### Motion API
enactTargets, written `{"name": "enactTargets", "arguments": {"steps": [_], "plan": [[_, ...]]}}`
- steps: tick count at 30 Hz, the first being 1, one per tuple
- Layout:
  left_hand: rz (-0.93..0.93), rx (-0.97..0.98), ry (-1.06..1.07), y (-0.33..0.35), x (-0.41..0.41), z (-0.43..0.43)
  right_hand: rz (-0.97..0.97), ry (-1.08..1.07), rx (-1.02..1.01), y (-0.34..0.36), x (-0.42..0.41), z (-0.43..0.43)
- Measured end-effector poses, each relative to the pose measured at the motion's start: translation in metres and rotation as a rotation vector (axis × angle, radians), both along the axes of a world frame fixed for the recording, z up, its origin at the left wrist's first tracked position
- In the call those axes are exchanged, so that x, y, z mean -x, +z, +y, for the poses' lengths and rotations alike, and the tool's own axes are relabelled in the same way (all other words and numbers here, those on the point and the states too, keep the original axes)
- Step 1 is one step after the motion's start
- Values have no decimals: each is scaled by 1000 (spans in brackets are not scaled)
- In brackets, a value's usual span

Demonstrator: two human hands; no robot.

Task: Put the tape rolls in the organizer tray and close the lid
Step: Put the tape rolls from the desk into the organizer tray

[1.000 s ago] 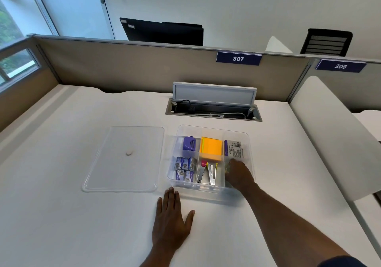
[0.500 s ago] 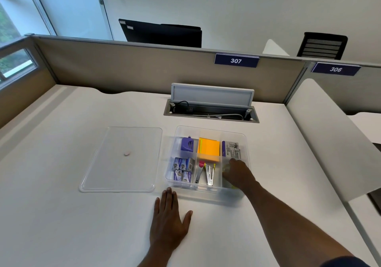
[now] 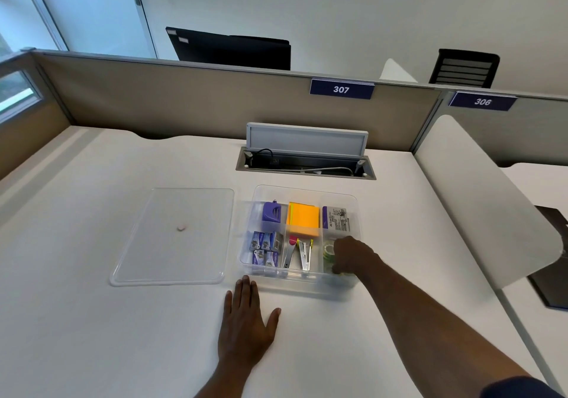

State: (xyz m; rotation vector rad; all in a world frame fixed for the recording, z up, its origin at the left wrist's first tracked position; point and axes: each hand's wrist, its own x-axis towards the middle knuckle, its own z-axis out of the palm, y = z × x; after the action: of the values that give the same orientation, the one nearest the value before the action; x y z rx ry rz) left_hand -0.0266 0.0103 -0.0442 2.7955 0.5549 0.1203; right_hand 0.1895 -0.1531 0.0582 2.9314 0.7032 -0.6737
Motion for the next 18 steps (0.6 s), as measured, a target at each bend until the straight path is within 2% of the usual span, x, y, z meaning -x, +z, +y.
{"name": "enactTargets", "arguments": {"steps": [7,18], "plan": [[4,-6,2,-4,0,1,-91,16,-61,-5,8,-2],[5,2,3,-4,0,1,-42,-180,-293,-3,11,11]]}}
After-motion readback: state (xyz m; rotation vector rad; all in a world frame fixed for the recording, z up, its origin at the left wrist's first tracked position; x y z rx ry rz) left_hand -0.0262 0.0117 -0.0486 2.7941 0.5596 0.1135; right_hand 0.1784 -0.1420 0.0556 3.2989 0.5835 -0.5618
